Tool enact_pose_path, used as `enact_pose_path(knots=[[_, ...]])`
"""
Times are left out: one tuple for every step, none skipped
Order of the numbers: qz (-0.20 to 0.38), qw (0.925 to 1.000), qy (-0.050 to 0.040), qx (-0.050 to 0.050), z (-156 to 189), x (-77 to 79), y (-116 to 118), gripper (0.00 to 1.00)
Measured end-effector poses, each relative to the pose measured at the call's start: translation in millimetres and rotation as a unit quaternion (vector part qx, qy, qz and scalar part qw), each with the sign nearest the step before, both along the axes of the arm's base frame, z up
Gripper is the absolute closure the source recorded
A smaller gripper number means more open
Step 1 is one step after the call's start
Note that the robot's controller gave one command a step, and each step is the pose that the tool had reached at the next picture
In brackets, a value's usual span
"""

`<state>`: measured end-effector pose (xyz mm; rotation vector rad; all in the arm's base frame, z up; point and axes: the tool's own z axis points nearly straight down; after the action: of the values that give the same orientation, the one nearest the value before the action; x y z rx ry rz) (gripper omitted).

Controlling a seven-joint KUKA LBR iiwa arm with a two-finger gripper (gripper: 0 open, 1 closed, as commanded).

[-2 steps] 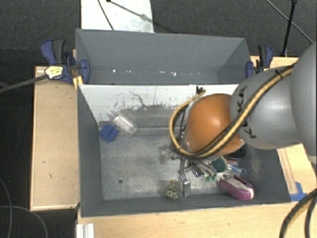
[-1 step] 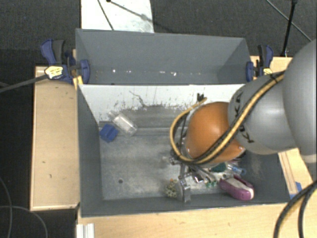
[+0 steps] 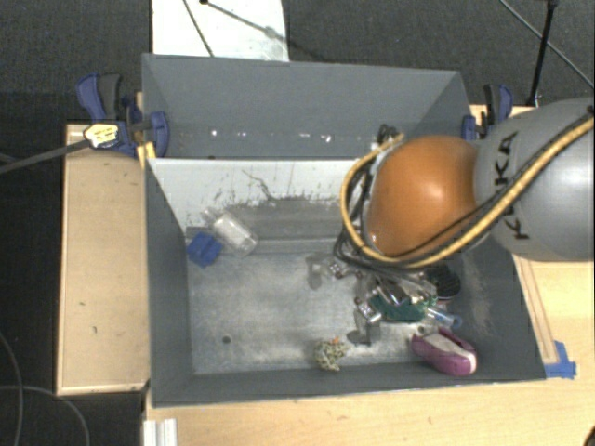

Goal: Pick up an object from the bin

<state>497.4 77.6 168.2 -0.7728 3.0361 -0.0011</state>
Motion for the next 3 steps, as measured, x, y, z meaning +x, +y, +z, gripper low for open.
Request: enact_pose_path(knots=[[0.022, 0.9997, 0.0071, -0.001, -83, -19.8, -5, 0.0], [0.019, 0.9998, 0.0031, 0.0, -79, -17.5, -4, 1.0], [0.019, 0.9998, -0.0014, 0.0, 53, -11.4, -11, 1.0]])
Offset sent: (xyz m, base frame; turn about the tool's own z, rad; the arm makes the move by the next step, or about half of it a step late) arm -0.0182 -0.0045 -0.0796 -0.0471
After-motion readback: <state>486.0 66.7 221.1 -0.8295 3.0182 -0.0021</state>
